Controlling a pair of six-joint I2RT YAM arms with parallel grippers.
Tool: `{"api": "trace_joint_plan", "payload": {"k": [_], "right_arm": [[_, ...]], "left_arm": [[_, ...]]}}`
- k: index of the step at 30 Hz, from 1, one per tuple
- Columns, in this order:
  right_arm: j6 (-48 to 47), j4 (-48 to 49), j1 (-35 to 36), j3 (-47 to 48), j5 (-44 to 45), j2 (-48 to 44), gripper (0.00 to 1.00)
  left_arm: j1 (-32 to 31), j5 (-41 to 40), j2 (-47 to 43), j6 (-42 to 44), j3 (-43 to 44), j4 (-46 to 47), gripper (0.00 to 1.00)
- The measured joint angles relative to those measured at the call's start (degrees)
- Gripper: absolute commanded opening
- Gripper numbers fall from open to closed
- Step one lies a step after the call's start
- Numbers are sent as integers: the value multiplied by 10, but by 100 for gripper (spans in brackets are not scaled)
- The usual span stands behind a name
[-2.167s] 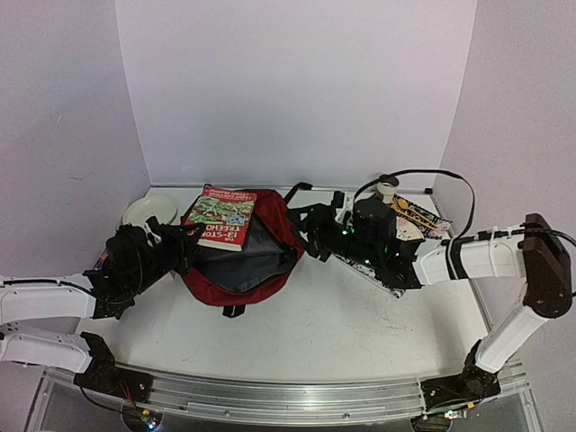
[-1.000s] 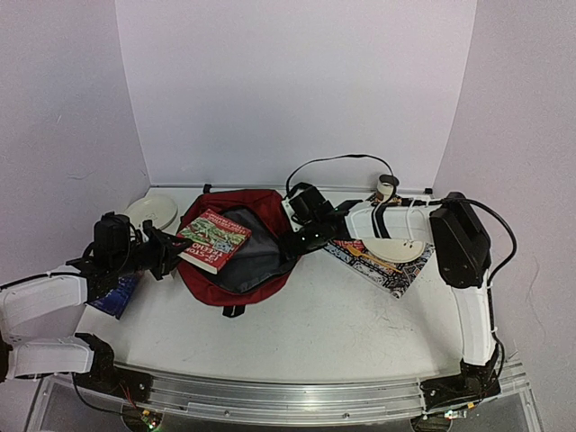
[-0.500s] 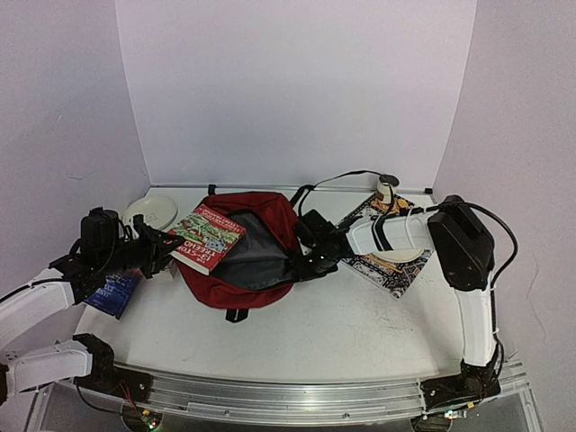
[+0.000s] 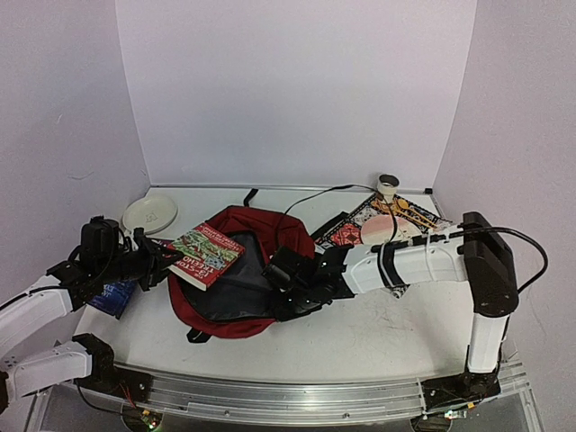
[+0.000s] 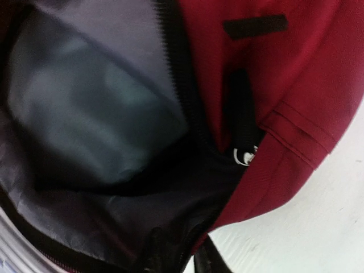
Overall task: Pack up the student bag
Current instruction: Adjust the student bag at the center of the board.
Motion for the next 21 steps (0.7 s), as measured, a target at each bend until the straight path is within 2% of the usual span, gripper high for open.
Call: {"api": "trace_joint_plan", "payload": {"k": [5,13,21], "right_arm": [[-42,-6,9,14,-5,-16,51],[-143,-5,-16,91,-3,-22,69],[-208,38,-53,142,-21,37,72]], "left_arm": [[0,0,0,8,-1,-15,0],[0,0,0,33,-1,-38,0],[0,0,0,50,1,-72,0]]}}
